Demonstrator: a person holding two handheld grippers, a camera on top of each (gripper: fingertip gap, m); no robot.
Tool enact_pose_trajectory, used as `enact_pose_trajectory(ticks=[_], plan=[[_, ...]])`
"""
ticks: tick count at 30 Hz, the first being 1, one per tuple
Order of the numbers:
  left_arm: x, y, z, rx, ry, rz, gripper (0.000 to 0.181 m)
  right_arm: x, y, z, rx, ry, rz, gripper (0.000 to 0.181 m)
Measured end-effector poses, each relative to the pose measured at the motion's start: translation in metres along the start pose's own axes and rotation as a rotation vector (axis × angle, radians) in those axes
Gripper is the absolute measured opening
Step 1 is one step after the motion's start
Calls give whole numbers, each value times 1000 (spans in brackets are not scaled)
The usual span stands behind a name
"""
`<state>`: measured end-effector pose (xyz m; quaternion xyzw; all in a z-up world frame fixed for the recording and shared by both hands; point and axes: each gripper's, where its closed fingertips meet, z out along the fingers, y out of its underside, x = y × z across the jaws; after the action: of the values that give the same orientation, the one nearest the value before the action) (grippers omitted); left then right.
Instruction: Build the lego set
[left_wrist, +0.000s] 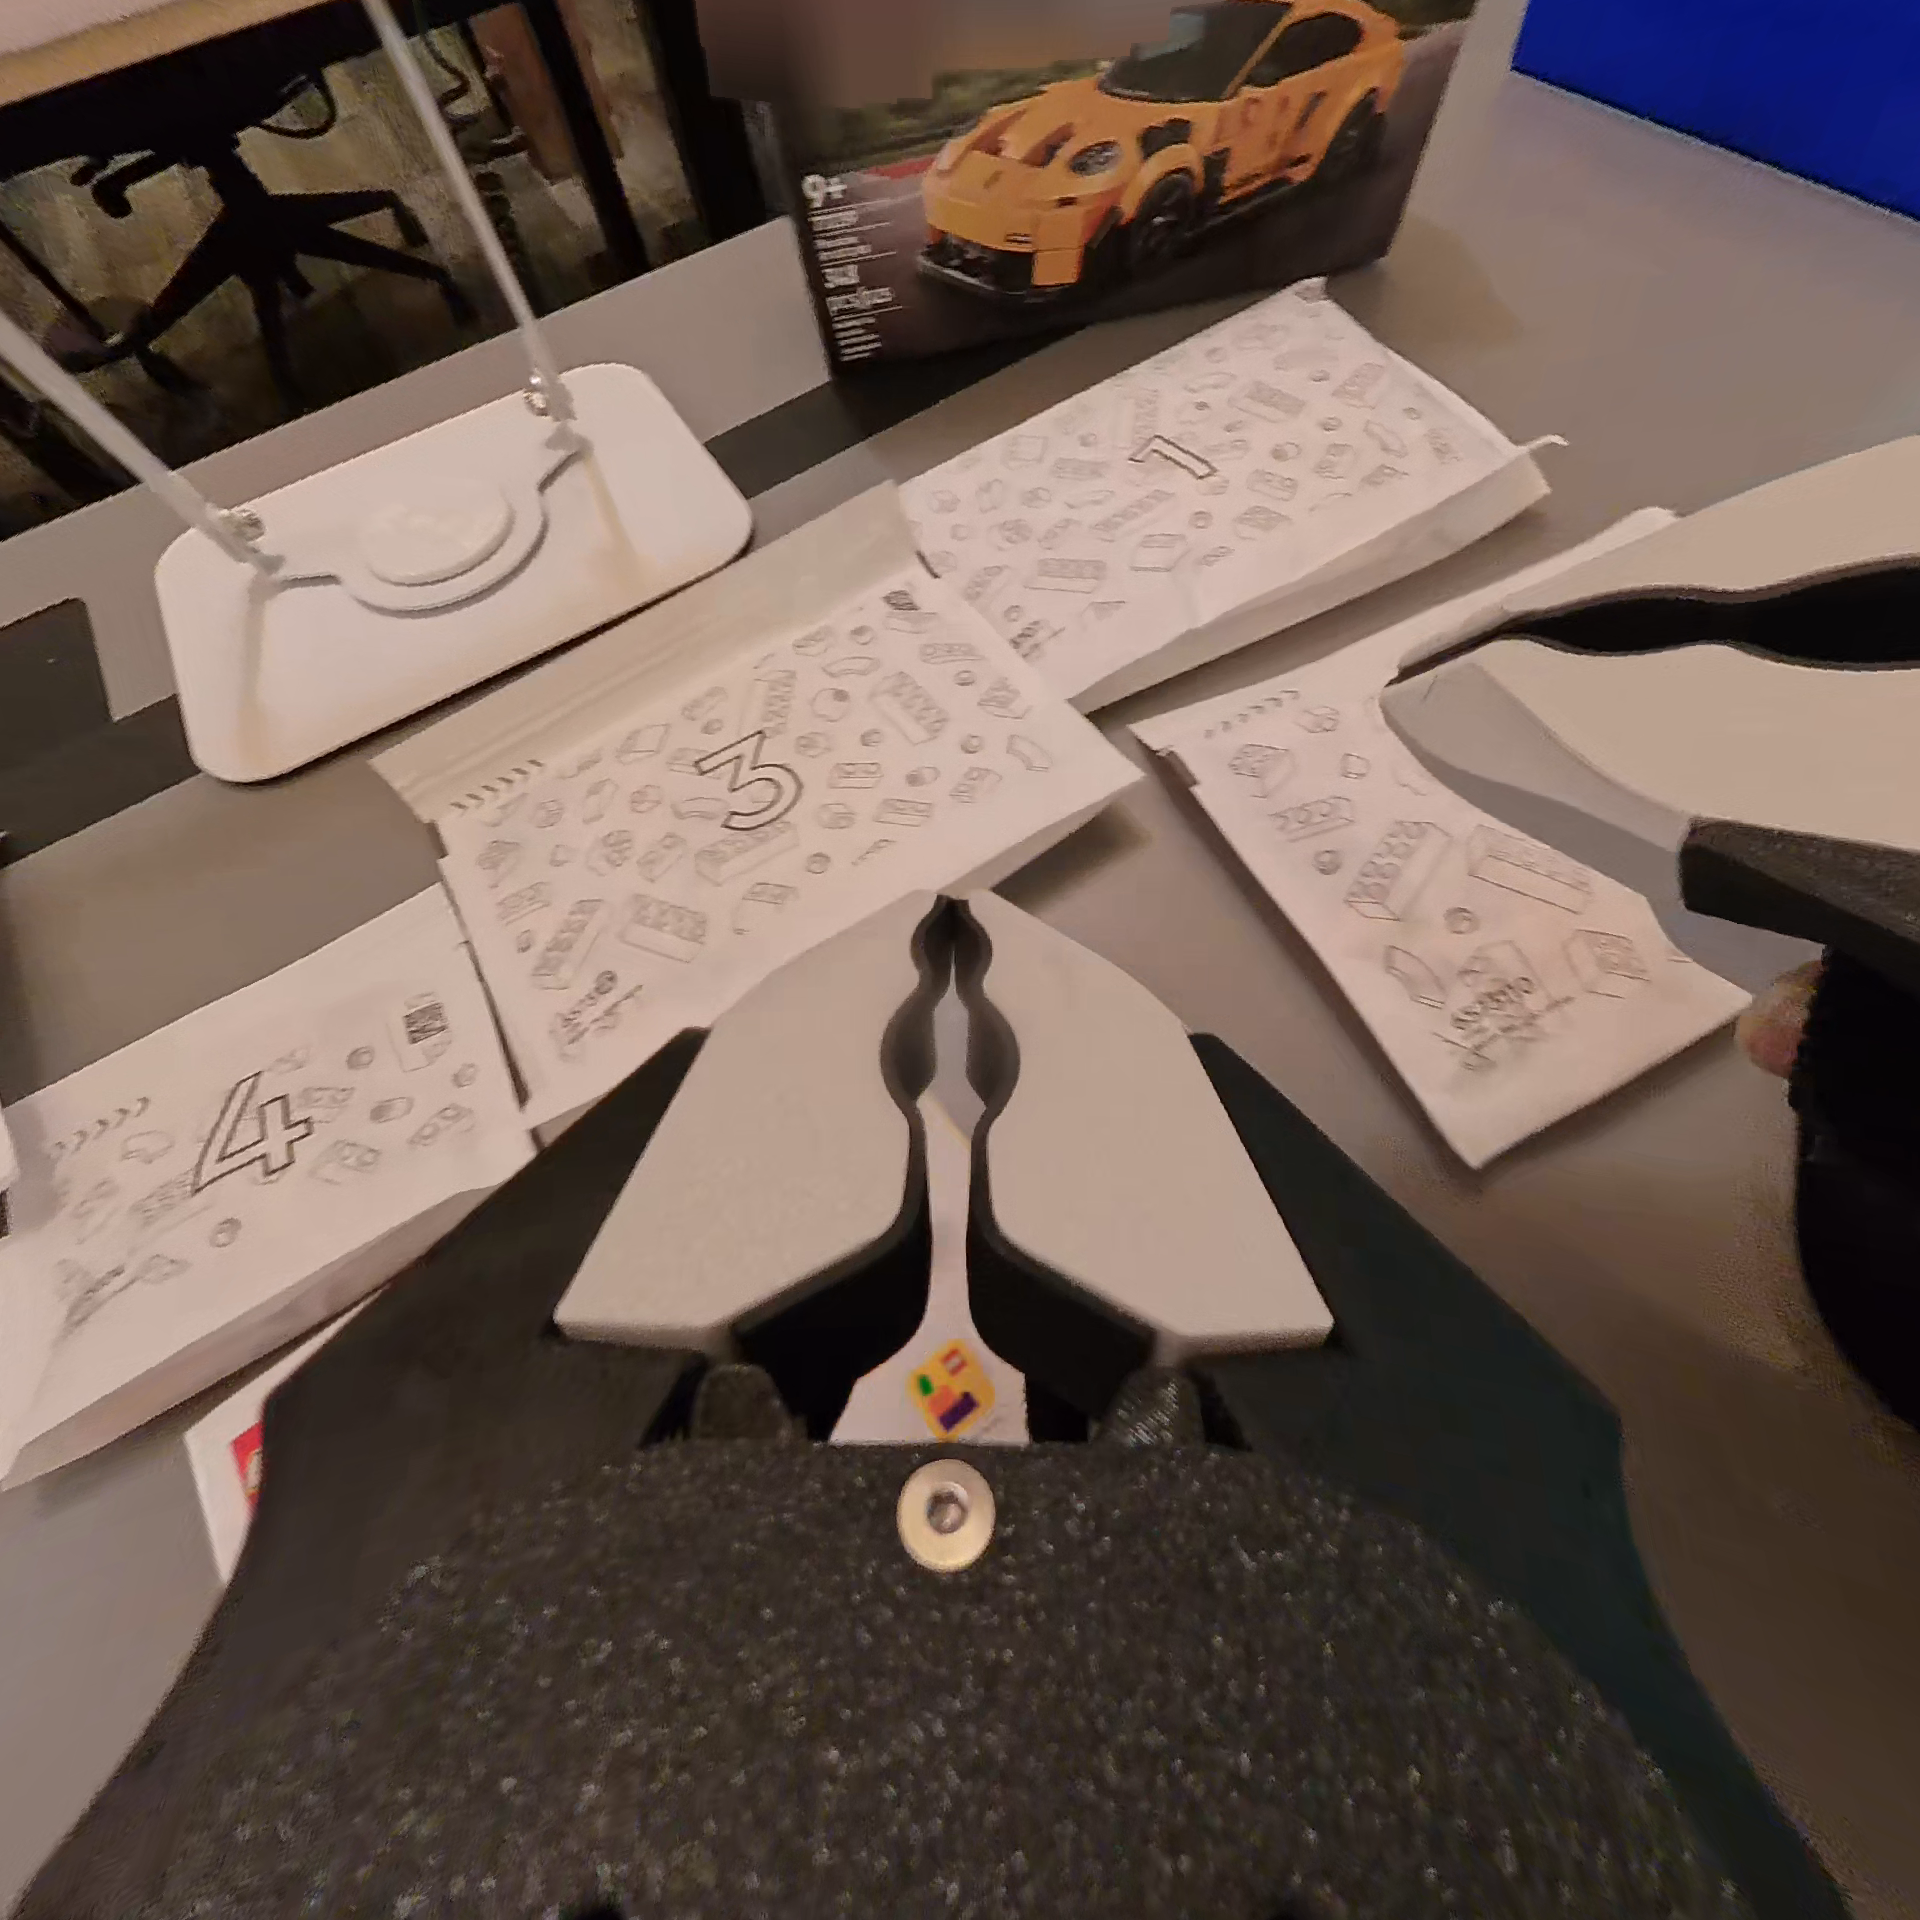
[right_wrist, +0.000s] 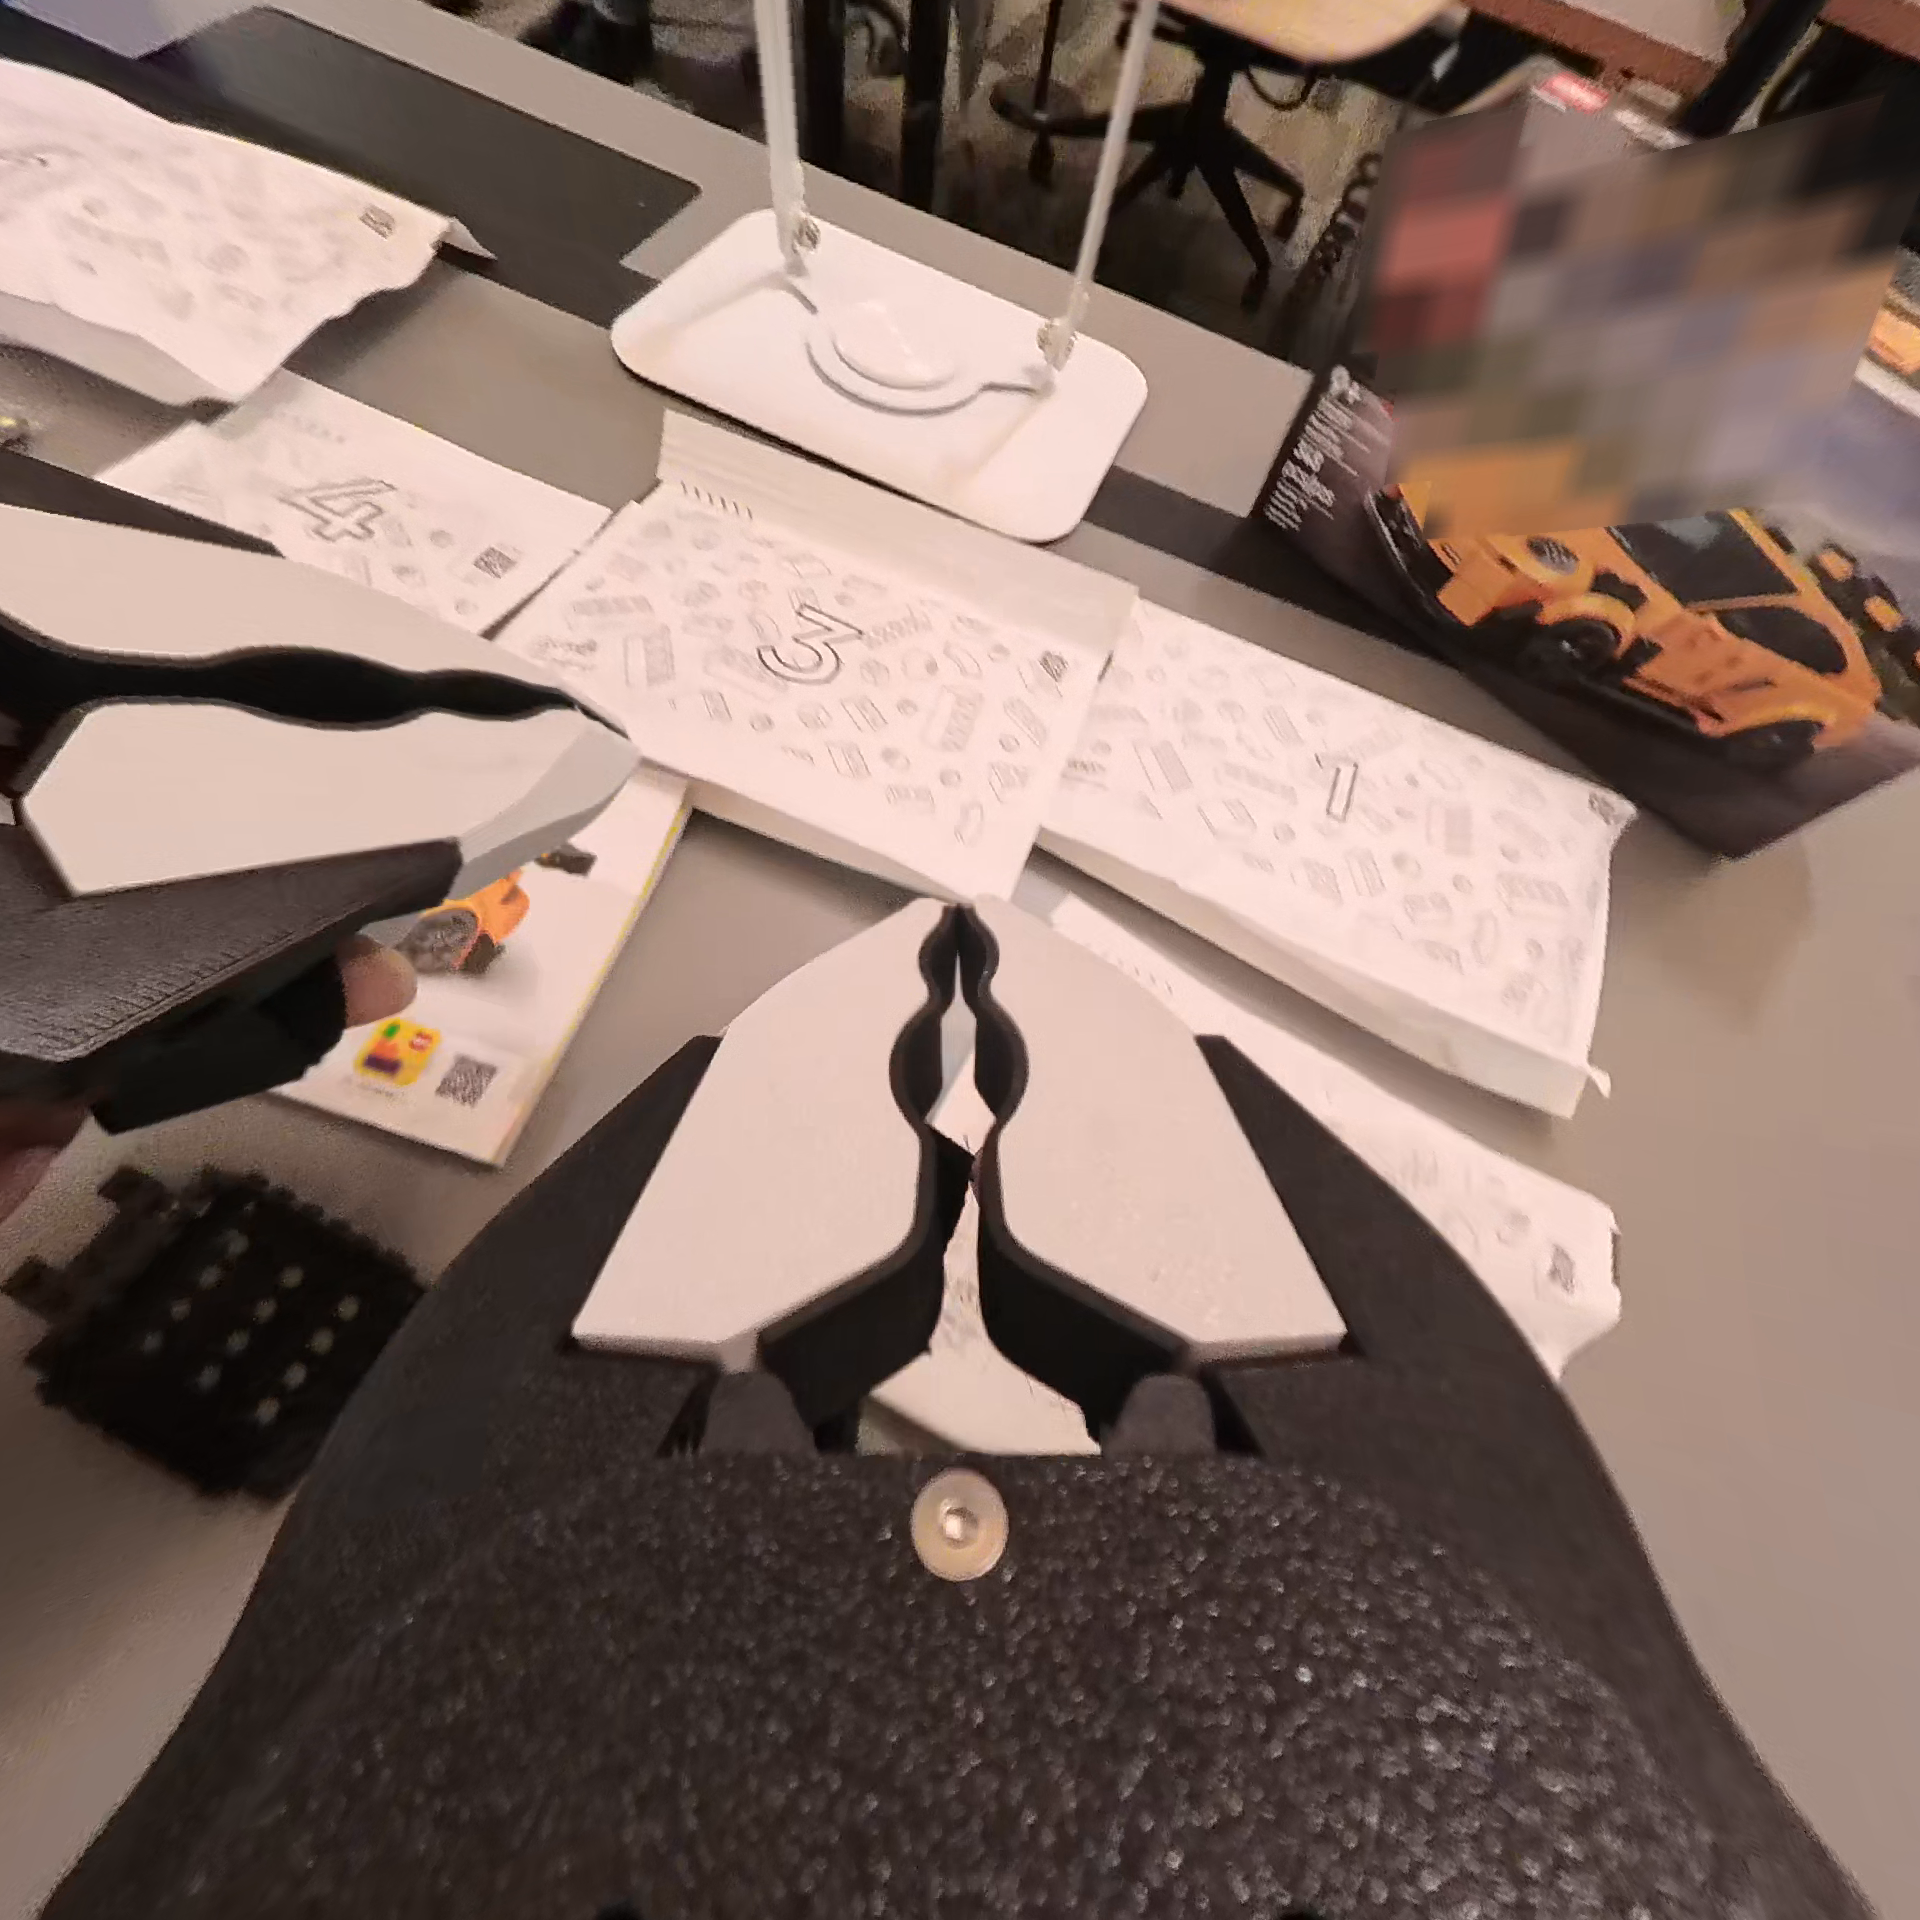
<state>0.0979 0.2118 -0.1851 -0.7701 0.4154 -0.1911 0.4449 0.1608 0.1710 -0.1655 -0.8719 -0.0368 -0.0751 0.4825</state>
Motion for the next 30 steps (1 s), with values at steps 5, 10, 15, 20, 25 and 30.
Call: enact_pose_trajectory(ticks=[5, 10, 15, 20, 25, 30], plan=[[-34, 1, 5, -14, -54, -31, 0, -16, -19, 26, 6, -39, -28, 0], [-58, 3, 10, -29, -83, -59, 0, -28, -33, 48, 5, -66, -37, 0], [-76, 9, 17, -54, -103, -81, 0, -37, -39, 69, -9, -93, -37, 0], [-91, 16, 21, -76, -120, -99, 0, -44, -44, 85, -23, -117, -38, 0], [-107, 21, 14, -88, -145, -115, 0, -61, -53, 88, -8, -150, -45, 0], [-125, 28, -1, -101, -186, -120, 0, -88, -59, 87, 6, -200, -55, 0]])
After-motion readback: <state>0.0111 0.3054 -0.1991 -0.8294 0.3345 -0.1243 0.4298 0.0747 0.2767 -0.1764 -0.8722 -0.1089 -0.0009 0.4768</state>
